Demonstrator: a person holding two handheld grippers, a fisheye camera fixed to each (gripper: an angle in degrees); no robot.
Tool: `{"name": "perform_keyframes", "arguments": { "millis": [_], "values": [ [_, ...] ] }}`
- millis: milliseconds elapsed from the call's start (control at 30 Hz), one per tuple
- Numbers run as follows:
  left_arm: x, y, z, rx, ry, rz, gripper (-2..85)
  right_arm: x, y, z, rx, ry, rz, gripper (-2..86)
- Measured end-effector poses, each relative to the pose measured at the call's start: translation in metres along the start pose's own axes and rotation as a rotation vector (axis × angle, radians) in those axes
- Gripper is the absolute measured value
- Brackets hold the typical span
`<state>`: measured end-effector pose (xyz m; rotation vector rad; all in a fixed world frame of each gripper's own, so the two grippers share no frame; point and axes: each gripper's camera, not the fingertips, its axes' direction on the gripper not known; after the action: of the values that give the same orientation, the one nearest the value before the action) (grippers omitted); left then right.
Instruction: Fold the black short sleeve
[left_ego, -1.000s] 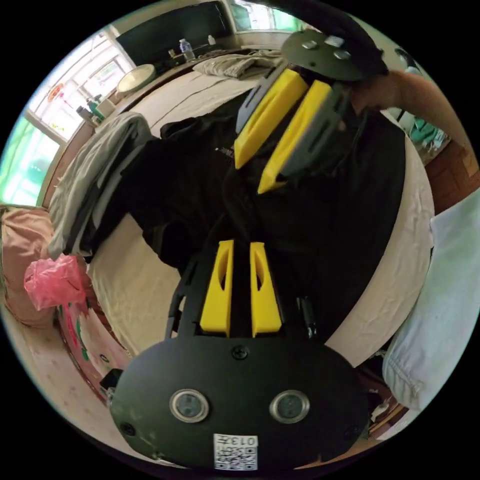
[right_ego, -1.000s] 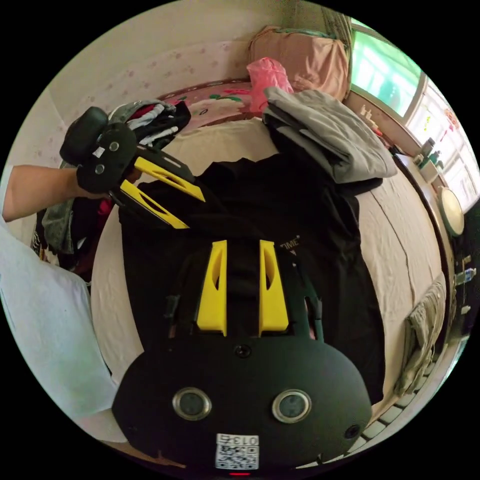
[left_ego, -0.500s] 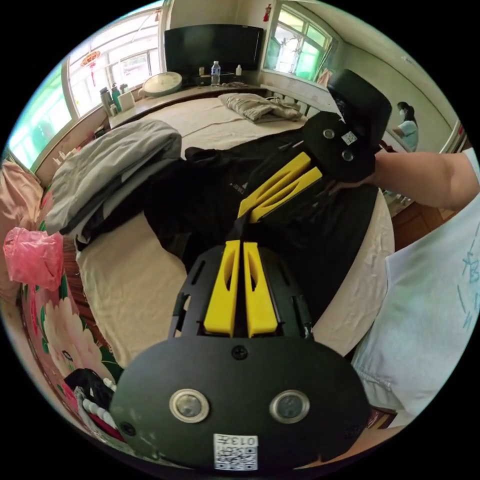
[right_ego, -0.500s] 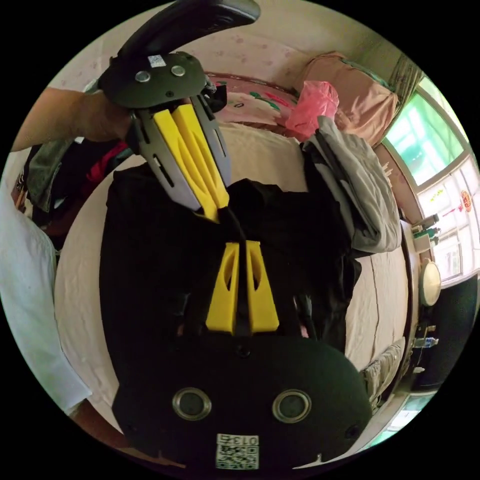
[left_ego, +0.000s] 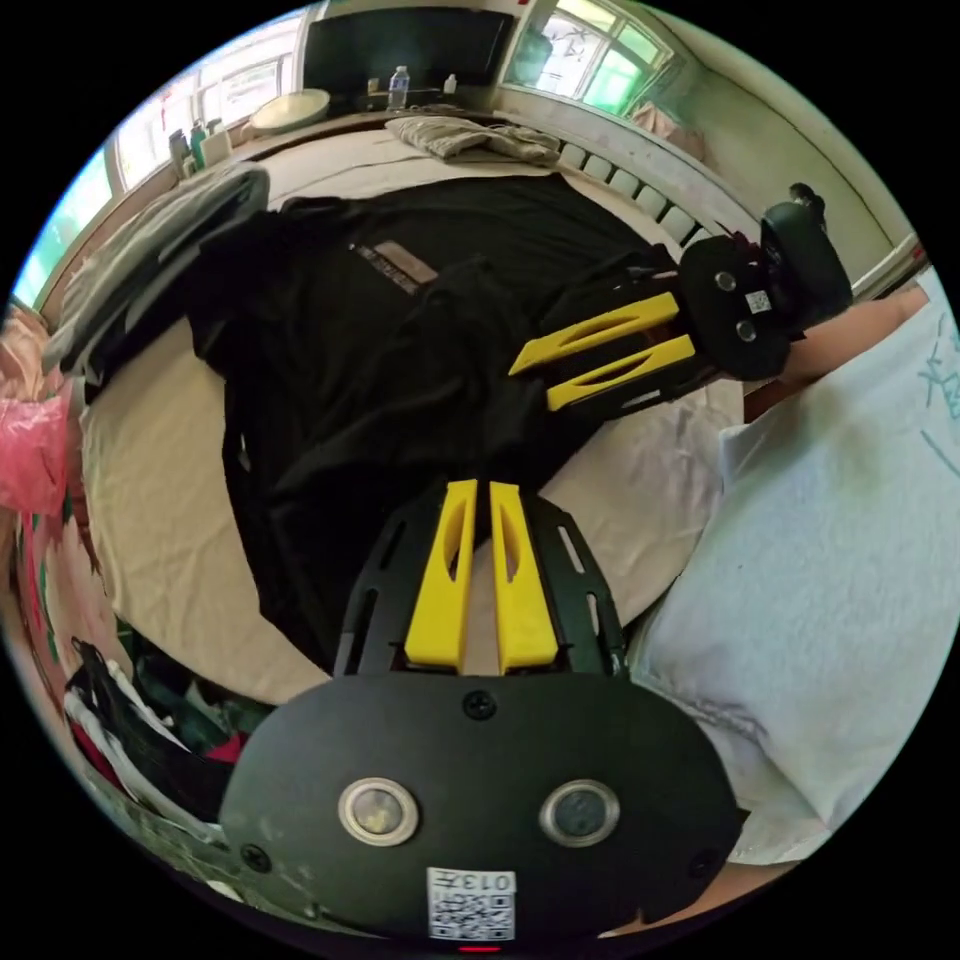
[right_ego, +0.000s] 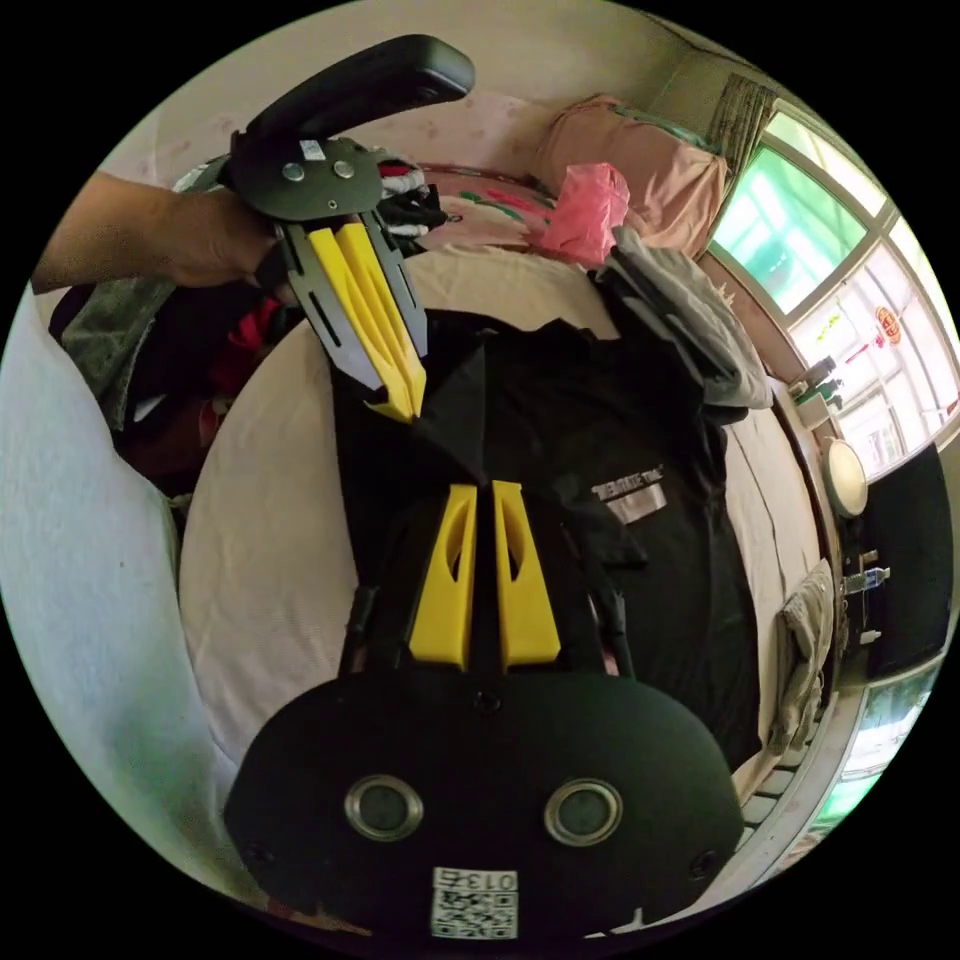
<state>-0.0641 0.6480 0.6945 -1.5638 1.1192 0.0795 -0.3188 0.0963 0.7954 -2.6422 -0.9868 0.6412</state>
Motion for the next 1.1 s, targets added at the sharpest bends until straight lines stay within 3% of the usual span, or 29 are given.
{"name": "perform_keyframes", "arguments": {
  "millis": [100,333,533,767,967,1100],
  "values": [
    [-0.007,0.014,-0.018,0.024,0.035,-0.055,1.3,0.003,0.009,-0.007,-0.007,-0.063,0.041,6.9],
    [-0.040,0.000,-0.064,0.168,-0.039,-0.121,0.8,0.062,0.022,-0.016,0.045,0.028,0.248,2.8],
    [-0.071,-0.021,-0.045,0.011,-0.104,-0.169,-0.2,0.104,0.016,0.045,-0.094,-0.053,0.351,0.4],
    [-0.102,0.004,-0.086,0.148,-0.064,-0.316,-0.1,0.154,0.061,0.003,0.094,-0.083,0.586,0.2],
    [-0.123,-0.058,-0.095,0.242,-0.014,-0.231,0.0,0.165,0.065,0.013,0.044,-0.085,0.587,0.2],
    [-0.147,-0.089,-0.072,0.127,-0.016,-0.236,-0.3,0.168,0.052,0.022,0.069,-0.082,0.529,0.2]
  ]
}}
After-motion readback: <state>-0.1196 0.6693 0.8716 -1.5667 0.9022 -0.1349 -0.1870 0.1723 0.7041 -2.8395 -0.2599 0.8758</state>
